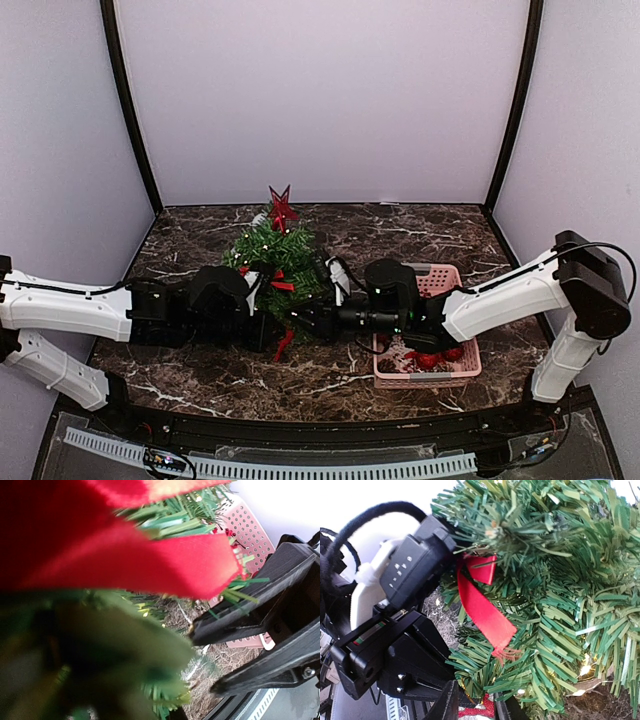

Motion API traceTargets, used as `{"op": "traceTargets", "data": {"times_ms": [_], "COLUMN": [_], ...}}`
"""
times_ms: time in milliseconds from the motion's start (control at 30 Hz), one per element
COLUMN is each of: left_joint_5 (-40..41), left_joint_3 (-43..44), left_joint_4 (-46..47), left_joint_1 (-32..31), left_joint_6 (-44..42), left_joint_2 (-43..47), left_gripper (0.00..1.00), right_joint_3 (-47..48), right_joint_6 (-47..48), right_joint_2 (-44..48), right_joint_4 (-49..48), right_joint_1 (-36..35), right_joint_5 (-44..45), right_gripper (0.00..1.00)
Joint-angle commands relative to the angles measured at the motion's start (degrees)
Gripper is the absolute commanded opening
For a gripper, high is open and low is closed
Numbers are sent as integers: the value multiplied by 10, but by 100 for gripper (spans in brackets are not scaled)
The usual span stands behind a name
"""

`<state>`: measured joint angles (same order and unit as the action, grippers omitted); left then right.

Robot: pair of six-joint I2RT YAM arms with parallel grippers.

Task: Decorate the small christmas tree
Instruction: Hang the ornament deer on the branch.

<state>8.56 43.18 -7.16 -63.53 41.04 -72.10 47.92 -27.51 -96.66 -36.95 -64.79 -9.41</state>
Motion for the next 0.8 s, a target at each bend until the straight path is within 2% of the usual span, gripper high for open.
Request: {"op": "traceTargets", "data": {"times_ms": [0, 600, 767], "left_joint_5": [0, -1, -1], "left_joint_3": [-13, -30, -28], "left_joint_4": [10, 21, 21], "left_joint_1": [2, 3, 2], "left_joint_6": [12, 26, 24], "left_joint_2": [2, 4, 8], "left_gripper": [0, 0, 12], "right_joint_3": [2, 7, 5], "right_joint_6": [-2, -4, -4], "right_joint_2": [3, -6, -5], "right_joint_4": [-28, -32, -34], "right_joint_1": [-5, -5, -5], "right_joint_5": [-2, -13, -14], "right_gripper": [27, 29, 31]}}
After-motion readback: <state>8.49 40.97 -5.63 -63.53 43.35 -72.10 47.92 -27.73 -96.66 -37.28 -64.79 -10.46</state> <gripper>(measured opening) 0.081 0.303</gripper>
